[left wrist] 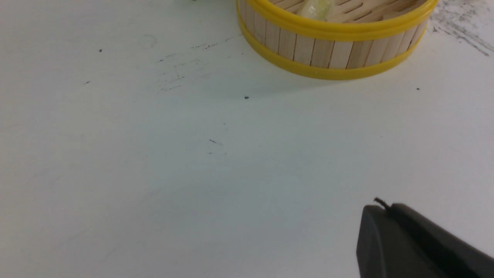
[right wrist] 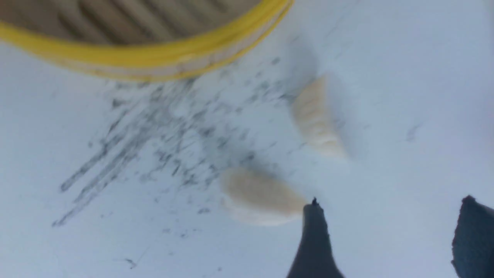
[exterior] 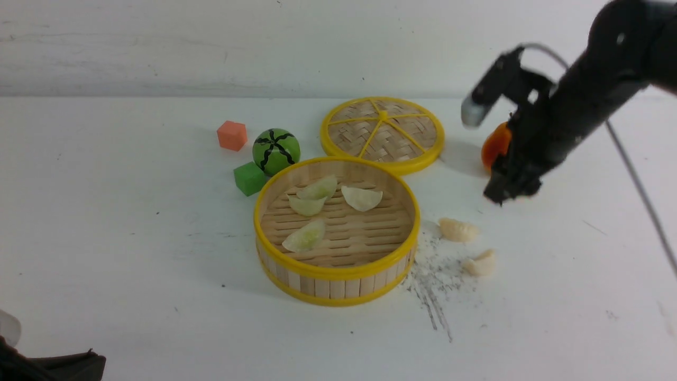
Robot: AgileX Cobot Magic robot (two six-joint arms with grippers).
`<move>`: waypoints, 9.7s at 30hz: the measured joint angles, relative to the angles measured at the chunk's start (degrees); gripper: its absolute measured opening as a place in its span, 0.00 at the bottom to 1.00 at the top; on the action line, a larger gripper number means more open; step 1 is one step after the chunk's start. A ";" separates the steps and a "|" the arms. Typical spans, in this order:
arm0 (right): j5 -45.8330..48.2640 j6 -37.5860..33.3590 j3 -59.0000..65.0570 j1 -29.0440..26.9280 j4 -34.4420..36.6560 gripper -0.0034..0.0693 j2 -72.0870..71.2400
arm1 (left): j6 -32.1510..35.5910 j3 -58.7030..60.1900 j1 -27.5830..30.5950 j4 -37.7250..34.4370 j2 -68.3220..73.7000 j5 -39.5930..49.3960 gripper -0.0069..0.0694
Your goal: Put the dumplings into the steamer on the white table.
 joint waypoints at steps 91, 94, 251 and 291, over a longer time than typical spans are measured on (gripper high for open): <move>-2.50 -4.46 3.78 2.39 0.45 0.49 6.91 | 0.00 2.77 0.00 -0.02 0.00 -2.93 0.14; -3.97 -4.86 3.78 2.39 0.31 0.52 7.38 | 0.00 2.77 0.00 -0.02 0.00 -2.93 0.14; -31.06 47.70 92.66 -8.97 -8.95 0.10 -111.23 | 0.00 2.77 0.00 -1.54 0.07 -3.17 0.25; -31.01 47.70 92.66 -9.08 -9.16 0.18 -111.23 | -10.54 23.25 22.76 1.21 -29.95 -6.04 0.07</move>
